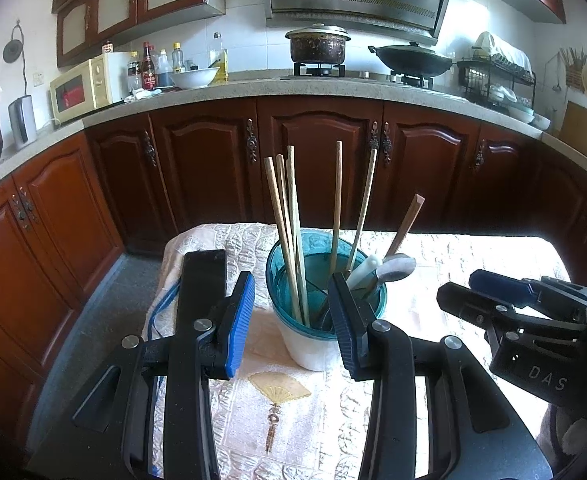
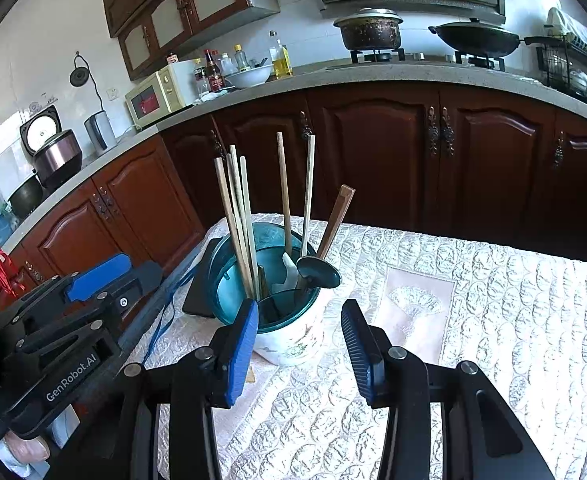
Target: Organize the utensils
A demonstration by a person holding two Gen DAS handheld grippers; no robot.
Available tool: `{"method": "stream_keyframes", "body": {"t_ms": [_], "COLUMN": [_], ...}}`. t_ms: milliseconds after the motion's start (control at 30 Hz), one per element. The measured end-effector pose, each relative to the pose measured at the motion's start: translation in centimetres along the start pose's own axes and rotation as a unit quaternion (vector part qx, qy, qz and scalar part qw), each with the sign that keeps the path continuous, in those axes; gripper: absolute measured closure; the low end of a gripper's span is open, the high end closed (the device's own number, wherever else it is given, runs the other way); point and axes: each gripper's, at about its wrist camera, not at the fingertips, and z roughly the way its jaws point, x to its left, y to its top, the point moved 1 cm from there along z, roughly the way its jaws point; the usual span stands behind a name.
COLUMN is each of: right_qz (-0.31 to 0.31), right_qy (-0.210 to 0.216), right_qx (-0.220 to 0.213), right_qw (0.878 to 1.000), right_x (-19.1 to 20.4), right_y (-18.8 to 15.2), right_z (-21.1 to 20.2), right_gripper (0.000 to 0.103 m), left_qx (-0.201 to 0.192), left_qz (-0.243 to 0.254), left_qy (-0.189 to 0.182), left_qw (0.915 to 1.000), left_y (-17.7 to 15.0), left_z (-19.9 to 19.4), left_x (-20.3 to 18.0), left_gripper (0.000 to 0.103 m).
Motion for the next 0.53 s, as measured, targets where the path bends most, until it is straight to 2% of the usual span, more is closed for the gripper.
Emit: {"method": "stream_keyframes", "body": {"t_ms": [533], "right_qz": [0.005], "right_qy": [-0.004], "right_qx": [0.002], "right_qw": [1.0], "right_x": [-0.77], "right_y": [-0.34], "right_z": [-0.19], "right_gripper": [0.062], "left_qx": [0.001], "left_qz": [0.001], "left_qy": [-0.003], "left_qw": [1.0], "left_y": [-0.35], "left_z": [0.47], "left_x": [-0.15], "left_gripper": [0.066]}}
